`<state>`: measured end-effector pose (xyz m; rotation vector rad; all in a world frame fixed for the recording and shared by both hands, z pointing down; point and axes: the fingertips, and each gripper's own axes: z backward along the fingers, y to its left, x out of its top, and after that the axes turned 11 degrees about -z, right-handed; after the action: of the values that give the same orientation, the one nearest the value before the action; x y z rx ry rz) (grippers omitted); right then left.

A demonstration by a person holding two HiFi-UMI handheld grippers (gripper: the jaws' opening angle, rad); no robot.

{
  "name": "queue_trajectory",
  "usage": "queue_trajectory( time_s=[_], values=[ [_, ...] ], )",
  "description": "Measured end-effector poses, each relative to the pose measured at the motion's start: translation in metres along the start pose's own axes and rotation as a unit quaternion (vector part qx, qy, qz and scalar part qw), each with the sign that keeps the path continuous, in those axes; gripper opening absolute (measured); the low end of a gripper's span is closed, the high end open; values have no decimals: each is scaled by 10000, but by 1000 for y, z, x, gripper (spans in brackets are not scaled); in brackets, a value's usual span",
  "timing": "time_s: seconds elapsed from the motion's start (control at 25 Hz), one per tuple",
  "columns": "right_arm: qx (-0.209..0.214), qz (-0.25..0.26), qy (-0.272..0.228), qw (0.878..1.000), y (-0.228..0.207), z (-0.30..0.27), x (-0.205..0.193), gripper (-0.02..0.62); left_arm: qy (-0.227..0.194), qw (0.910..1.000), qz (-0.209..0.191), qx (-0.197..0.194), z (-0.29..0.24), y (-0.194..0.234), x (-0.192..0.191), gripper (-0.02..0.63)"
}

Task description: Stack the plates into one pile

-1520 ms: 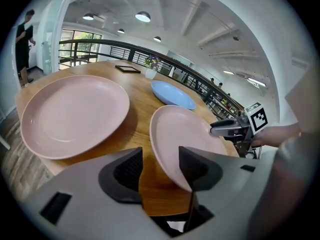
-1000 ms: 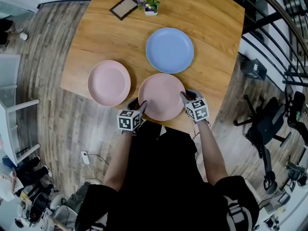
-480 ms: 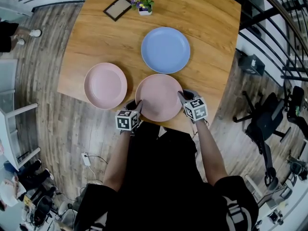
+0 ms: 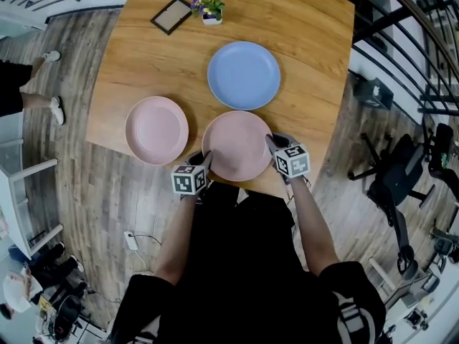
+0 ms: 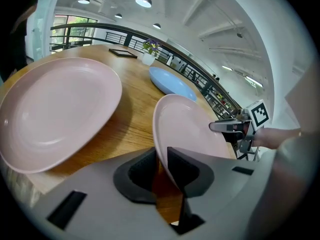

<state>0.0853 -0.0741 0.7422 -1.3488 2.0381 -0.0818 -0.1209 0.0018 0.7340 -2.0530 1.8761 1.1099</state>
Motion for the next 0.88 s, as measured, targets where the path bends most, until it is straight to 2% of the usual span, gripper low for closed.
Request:
queue_trajectory(
  time_s=[0.32,0.6,0.88],
  values=[
    [-36,-45,-47,10000,-2,12,0,38,-49,9999,-120,-63,5,-11,5,83],
    [-120,224,-101,9996,6,20,6,43,-46,9993,-365,-12,12,-12,10,84],
    [-168,138,-267,9994,4,28,13,40,-137,9989,-451,-47,15,-18,21,84]
  ],
)
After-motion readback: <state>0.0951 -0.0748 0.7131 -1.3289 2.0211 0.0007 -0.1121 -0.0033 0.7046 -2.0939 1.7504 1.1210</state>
